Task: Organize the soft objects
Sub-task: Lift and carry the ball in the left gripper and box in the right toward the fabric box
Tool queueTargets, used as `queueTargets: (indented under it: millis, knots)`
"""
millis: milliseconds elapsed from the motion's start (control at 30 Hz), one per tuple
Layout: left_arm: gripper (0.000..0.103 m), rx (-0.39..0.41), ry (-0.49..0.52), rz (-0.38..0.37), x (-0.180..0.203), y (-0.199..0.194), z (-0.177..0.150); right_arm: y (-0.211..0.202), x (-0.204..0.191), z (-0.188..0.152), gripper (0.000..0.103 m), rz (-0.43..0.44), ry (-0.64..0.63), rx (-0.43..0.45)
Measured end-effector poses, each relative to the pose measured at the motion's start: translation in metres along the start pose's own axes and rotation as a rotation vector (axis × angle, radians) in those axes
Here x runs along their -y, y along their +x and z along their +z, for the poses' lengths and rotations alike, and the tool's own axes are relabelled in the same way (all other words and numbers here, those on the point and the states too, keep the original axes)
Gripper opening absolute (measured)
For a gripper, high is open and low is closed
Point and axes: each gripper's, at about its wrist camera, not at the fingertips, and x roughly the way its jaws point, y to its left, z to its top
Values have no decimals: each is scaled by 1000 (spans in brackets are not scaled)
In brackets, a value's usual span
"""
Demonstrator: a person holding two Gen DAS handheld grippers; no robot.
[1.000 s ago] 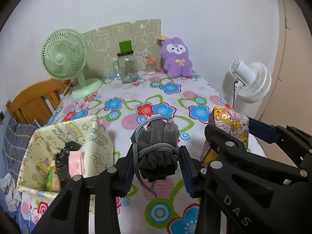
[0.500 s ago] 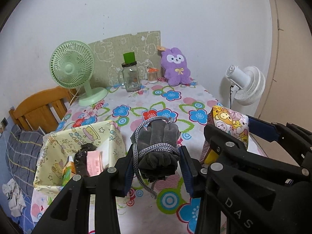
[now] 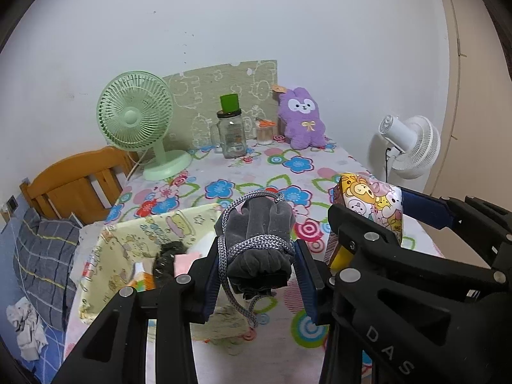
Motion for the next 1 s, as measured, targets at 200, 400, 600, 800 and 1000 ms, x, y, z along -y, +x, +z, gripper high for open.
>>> queueTargets:
  millis: [200,400,600,800,1000]
  knots:
    - [43,1,-8,14,-21,5,-1,11,-18,5,57,18,-7,-6]
    - [43,-8,-18,28,-41,14,-3,26,-36,9,57,34,-24,-21]
    - [43,-21,-35,54,-62,25,-5,41,-55,13,57,66,-35,-38]
    - [43,-54,-61,77,-83,38,-11,61,-73,14,57,101,-47,-66]
    - [43,-89,-86,96,-99,51,-17,77,-88,16,57,127,-49,-91]
